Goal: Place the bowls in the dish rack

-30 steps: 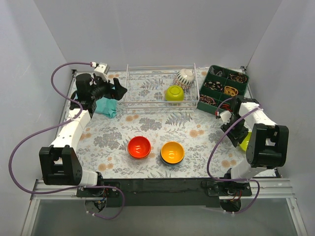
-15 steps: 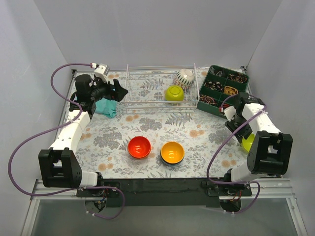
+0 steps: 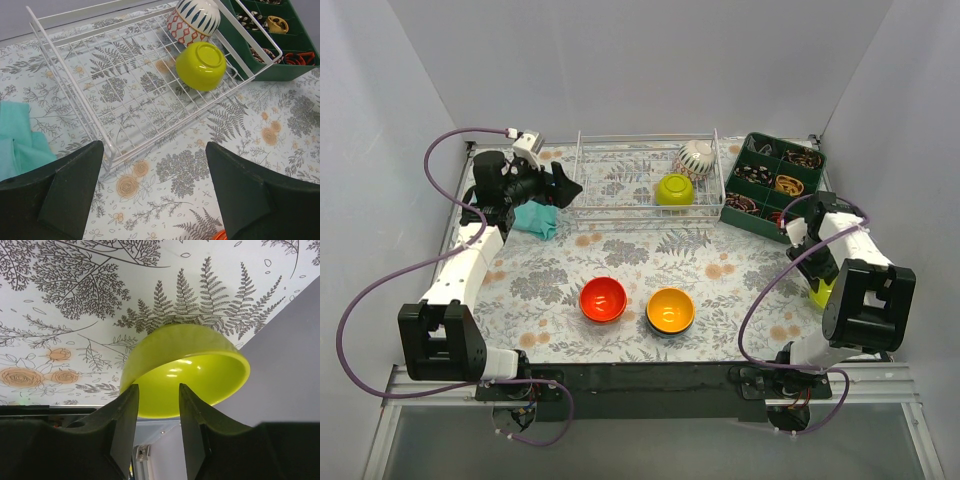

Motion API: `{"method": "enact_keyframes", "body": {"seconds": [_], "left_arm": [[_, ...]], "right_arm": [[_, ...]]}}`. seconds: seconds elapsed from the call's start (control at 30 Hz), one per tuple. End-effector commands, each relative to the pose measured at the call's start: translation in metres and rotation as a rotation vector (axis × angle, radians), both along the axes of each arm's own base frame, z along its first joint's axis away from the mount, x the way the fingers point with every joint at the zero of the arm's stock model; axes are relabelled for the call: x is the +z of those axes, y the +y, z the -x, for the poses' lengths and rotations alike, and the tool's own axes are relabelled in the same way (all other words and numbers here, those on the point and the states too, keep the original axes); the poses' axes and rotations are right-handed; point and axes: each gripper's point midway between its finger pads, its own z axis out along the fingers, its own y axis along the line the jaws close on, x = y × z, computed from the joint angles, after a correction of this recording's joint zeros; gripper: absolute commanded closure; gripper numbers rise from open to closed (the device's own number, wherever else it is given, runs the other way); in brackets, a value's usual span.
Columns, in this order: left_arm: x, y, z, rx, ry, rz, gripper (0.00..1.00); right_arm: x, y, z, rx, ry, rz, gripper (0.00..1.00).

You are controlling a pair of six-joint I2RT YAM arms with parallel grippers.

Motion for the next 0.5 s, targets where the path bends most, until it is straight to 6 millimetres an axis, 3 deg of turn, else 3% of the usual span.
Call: {"method": "enact_keyframes", "body": {"seconds": [0.0, 0.2, 0.47], "left_arm": [[0.021, -0.003, -0.001, -0.019, -0.028, 0.003, 0.16], [0.021, -0.003, -0.003, -0.007, -0.016, 0.009, 0.16], [0.019, -0.002, 0.001, -0.015, 0.006, -0.011, 0.17]], "right_arm": [[-0.008, 0.001, -0.004, 0.006, -0.017, -0.019, 0.55], [-0.010, 0.004, 0.002, 0.004, -0.017, -0.030, 0.58], [0.044, 0.011, -0.027, -0.013, -0.239, -0.059, 0.56]]}}
